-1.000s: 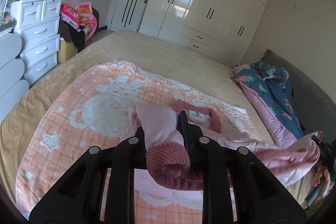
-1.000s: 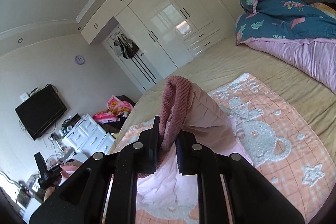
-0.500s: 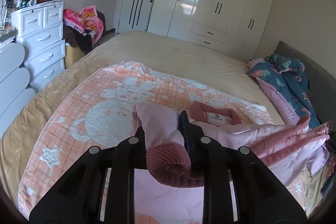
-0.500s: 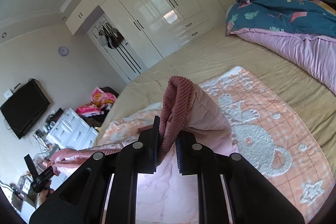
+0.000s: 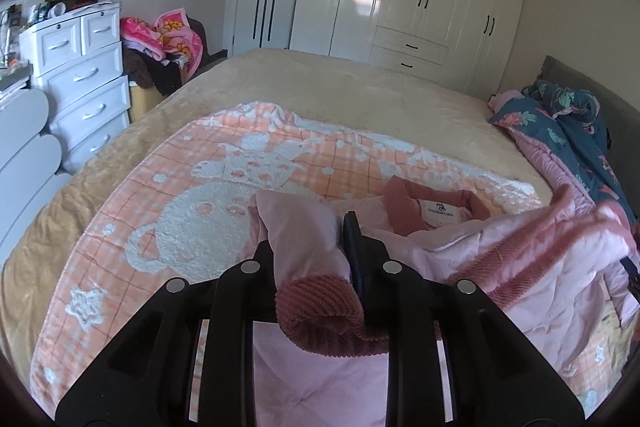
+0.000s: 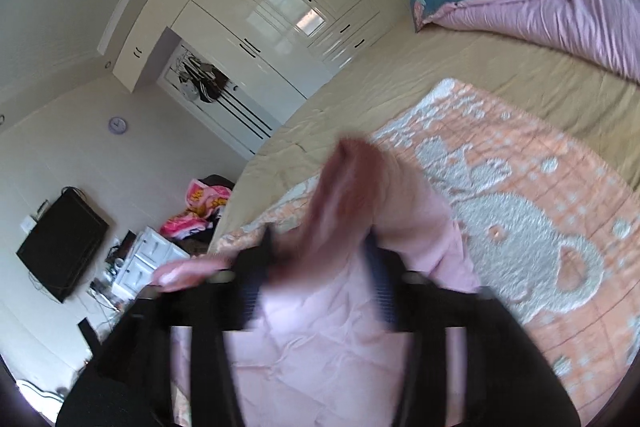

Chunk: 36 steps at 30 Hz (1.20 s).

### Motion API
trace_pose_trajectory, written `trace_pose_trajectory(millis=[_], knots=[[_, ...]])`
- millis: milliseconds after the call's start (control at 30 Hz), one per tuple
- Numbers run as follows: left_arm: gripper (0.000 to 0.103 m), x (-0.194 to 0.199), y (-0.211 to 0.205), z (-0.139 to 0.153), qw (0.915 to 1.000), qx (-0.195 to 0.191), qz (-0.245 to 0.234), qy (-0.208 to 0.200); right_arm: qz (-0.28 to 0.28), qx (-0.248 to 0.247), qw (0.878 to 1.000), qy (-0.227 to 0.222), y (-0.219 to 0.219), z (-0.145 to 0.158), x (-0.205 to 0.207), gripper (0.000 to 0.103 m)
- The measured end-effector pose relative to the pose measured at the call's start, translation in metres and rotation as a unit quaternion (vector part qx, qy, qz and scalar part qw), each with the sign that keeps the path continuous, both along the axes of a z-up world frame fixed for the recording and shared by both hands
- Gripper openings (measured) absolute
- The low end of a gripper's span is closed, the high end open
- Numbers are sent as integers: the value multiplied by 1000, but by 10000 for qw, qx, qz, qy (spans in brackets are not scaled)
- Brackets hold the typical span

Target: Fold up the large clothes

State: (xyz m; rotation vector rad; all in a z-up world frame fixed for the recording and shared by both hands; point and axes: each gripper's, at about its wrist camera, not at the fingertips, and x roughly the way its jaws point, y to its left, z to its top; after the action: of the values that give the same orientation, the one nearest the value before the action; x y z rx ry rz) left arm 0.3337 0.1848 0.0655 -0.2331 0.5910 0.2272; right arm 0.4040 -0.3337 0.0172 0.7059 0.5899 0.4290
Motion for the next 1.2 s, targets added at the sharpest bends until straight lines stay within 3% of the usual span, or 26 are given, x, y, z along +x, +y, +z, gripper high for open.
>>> trace_pose_trajectory(millis=[67, 133, 233, 333, 433, 467, 500, 567, 700, 833, 967, 1100, 1200], knots=[[16, 3, -2, -3, 10000, 17, -2, 10, 92, -8, 9998, -163, 2, -2, -11, 76], [18, 7, -3, -6, 10000, 29, -12, 38, 19, -285, 9993, -228, 7, -6, -20, 87], [20, 13, -5, -9, 9999, 55, -21, 92, -22, -938, 9955, -160, 21, -19, -25, 88], [20, 20, -10, -13, 9998, 162, 36, 133, -22, -1828, 9832, -10, 40, -33, -21, 88], [29, 23, -11, -14, 9998, 89, 106, 111, 9, -2335, 9723, 90, 50, -43, -14, 88], [38, 24, -11, -14, 9999, 27, 113, 111, 46, -2389, 9710, 107, 50, -47, -12, 88], [64, 24, -11, -13, 9999, -75, 75, 96, 47, -2456, 9693, 112, 49, -50, -11, 88], [94, 19, -13, -5, 9996, -239, 29, -110, -15, -2581, 9660, 172, 46, -56, -9, 88], [94, 2, -26, 21, 9987, 116, 35, -497, -46, -2655, 9638, 261, 39, -62, -5, 90], [94, -20, -16, 18, 9988, 24, 130, -463, 39, -3127, 9497, 177, 42, -63, -4, 90], [94, -38, 7, -21, 9995, -209, 222, 65, 232, -3292, 9438, 167, 42, -65, -4, 92], [94, -54, 35, -78, 9939, -885, 350, 553, 440, -3815, 9233, 93, 48, -71, -5, 92], [94, -51, 43, -104, 9870, -1443, 78, 700, 598, -3831, 9216, 156, 46, -79, -4, 92]])
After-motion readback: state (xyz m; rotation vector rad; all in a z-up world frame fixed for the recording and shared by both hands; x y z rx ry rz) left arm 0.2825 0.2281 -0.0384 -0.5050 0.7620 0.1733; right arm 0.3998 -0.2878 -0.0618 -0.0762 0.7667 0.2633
